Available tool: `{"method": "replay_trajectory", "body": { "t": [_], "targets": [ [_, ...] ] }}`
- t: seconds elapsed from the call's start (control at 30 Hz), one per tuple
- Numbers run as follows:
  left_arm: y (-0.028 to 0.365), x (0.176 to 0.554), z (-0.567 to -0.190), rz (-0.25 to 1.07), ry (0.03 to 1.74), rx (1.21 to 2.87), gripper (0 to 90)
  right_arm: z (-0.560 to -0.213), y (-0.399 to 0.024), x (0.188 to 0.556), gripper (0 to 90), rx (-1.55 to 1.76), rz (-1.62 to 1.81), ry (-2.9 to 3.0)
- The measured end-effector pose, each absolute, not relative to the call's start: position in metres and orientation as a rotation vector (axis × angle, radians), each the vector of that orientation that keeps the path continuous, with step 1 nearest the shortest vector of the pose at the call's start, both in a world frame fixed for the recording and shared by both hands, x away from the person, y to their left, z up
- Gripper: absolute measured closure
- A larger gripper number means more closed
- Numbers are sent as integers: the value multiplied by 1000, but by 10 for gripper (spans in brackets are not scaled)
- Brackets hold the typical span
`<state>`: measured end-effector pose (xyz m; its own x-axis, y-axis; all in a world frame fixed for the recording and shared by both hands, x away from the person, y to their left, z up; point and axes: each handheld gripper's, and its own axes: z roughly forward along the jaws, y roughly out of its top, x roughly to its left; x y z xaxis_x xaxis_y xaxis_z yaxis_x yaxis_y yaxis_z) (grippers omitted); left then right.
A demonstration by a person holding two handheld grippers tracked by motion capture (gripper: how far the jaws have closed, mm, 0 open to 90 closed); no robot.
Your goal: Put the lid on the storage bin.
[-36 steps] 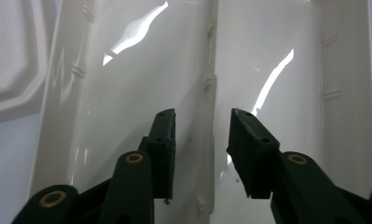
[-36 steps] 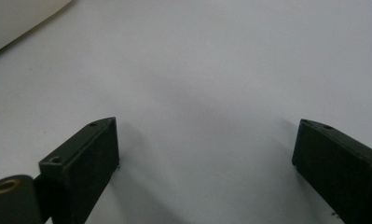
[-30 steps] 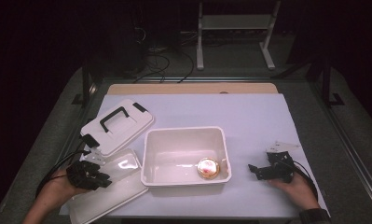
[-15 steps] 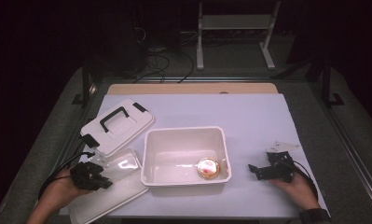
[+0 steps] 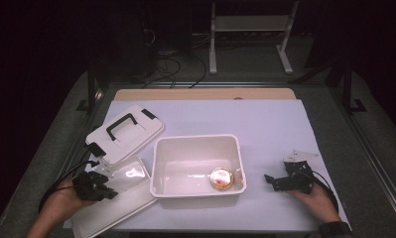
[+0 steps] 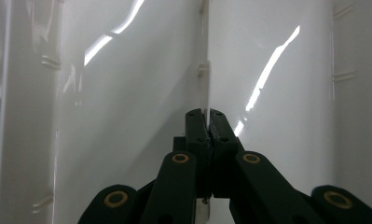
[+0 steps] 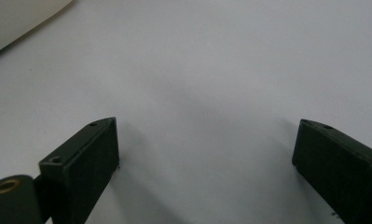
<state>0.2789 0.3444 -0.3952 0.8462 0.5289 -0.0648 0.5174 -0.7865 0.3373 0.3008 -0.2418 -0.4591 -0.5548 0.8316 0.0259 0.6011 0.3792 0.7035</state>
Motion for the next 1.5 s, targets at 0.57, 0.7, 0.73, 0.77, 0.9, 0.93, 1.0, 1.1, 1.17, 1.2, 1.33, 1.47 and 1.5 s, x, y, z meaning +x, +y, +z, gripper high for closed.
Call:
{"method": "replay_trajectory", "body": {
  "t": [0.57,0.7,0.73,0.77,0.9,0.93,1.0,1.1,1.17,1.2,1.33,1.47,1.5],
  "targets": [
    [358,283,-352,77,777,2637,888,-459,-242,301,64,1251,968,2312],
    [360,284,-338,86,760,2625,889,-459,-242,301,64,1252,968,2312],
    [360,284,-334,91,751,2623,888,-459,-242,301,64,1252,968,2312],
    [360,285,-331,94,746,2623,889,-459,-242,301,65,1252,968,2312],
    [359,287,-316,104,720,2613,889,-459,-242,301,64,1251,968,2312],
    [359,287,-313,109,712,2612,889,-459,-242,301,64,1251,967,2312],
    [358,289,-305,117,699,2611,889,-459,-242,301,64,1251,968,2312],
    [354,291,-297,120,677,2605,889,-459,-242,301,64,1251,966,2312],
    [351,293,-292,121,654,2604,889,-459,-242,301,64,1251,966,2312],
    [349,294,-289,122,644,2602,889,-459,-242,301,64,1251,966,2311],
    [339,299,-281,107,597,2587,889,-459,-242,301,64,1251,965,2311],
    [325,303,-276,93,548,2582,888,-459,-241,301,64,1249,965,2310],
    [321,304,-275,89,532,2580,889,-459,-241,301,64,1249,964,2310]
  ]
}}
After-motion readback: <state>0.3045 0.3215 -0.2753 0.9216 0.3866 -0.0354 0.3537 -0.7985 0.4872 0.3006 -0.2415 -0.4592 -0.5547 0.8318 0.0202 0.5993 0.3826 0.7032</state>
